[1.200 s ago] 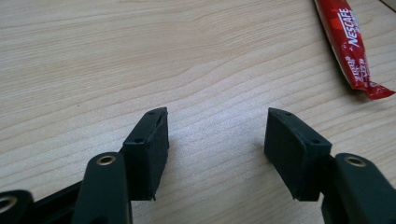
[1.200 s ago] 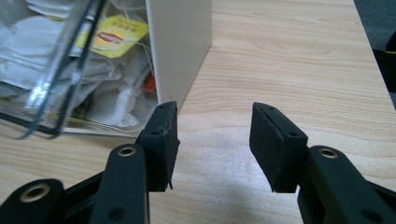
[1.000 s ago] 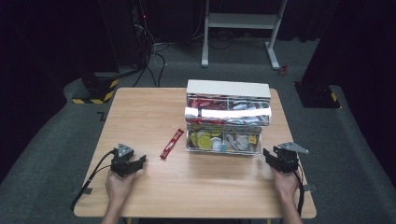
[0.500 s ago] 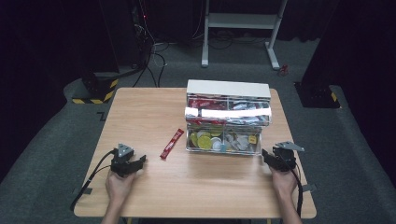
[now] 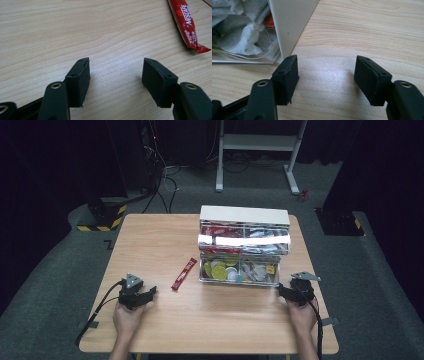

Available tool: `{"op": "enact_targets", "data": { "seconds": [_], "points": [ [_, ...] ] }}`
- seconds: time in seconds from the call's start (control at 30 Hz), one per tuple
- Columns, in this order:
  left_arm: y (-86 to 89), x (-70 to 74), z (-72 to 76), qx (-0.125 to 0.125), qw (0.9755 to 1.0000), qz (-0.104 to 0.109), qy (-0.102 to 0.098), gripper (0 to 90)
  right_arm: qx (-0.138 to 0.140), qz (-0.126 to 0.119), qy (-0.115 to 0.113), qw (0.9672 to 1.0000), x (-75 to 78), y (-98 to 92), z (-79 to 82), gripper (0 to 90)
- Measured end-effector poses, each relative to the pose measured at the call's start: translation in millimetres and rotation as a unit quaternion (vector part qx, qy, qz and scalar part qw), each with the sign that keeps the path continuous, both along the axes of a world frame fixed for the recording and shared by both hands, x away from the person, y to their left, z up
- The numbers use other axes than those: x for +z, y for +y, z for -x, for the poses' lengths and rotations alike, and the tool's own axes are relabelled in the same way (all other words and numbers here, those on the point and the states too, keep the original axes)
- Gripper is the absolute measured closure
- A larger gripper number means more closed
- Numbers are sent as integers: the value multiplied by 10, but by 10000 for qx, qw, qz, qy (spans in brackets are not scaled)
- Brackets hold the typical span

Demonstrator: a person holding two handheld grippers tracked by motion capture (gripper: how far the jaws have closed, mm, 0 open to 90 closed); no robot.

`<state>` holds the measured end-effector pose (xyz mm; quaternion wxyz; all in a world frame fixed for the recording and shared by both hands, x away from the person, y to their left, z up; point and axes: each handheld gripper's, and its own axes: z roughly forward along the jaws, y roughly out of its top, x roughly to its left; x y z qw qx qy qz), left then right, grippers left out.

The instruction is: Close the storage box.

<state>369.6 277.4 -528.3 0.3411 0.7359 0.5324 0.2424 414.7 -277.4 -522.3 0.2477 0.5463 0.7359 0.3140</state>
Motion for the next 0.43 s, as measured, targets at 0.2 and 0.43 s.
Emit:
{"op": "enact_targets", "data": {
  "seconds": [0.2,0.43],
  "points": [
    [3,1,-6,0,10000,7,-2,396,-47,-20,36,10000,2,2,3,344],
    [12,1,-22,73,10000,17,0,396,-34,-12,22,10000,1,-2,-5,344]
  ]
}}
